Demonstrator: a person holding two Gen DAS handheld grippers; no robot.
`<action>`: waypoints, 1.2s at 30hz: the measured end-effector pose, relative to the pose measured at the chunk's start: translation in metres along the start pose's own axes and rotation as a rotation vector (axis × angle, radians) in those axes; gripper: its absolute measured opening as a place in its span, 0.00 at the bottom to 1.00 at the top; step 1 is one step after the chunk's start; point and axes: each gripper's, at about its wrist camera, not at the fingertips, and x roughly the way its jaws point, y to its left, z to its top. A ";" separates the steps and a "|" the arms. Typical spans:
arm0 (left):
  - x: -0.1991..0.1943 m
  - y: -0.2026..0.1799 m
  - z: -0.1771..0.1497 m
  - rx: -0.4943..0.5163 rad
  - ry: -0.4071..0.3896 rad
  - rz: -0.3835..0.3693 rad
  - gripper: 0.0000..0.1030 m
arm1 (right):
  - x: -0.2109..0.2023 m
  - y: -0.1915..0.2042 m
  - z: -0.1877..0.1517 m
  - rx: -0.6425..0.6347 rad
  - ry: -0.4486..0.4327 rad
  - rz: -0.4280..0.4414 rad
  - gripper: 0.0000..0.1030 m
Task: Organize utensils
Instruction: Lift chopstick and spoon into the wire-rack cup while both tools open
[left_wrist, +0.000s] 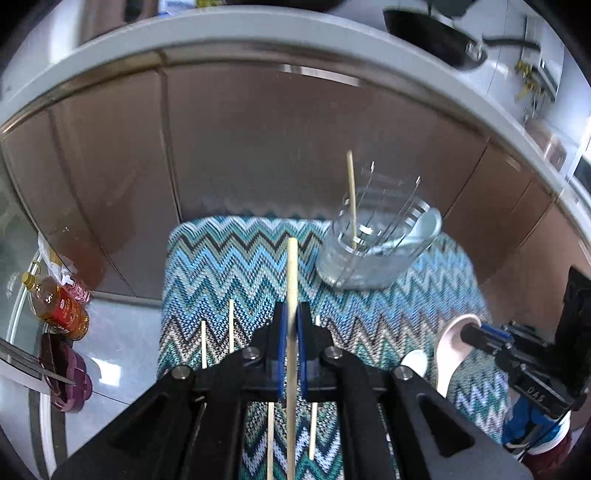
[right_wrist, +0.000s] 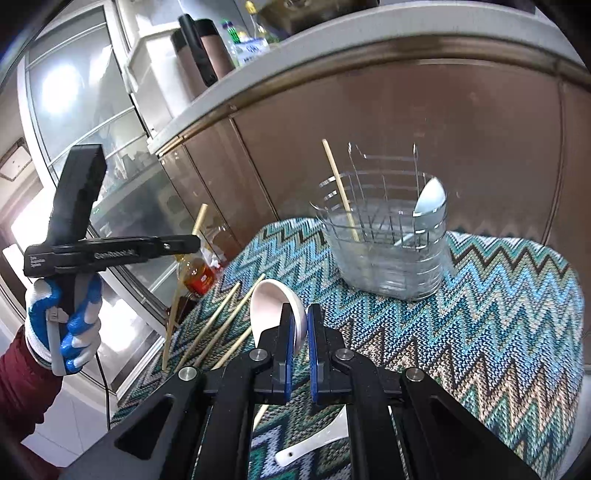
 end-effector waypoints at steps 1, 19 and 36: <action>-0.011 0.002 -0.001 -0.011 -0.022 -0.007 0.05 | -0.004 0.006 0.001 -0.005 -0.009 -0.006 0.07; -0.128 -0.029 0.003 -0.052 -0.349 0.023 0.05 | -0.073 0.052 0.034 -0.116 -0.208 -0.013 0.07; -0.068 -0.097 0.094 -0.095 -0.676 -0.007 0.05 | -0.064 -0.021 0.116 -0.133 -0.537 -0.282 0.07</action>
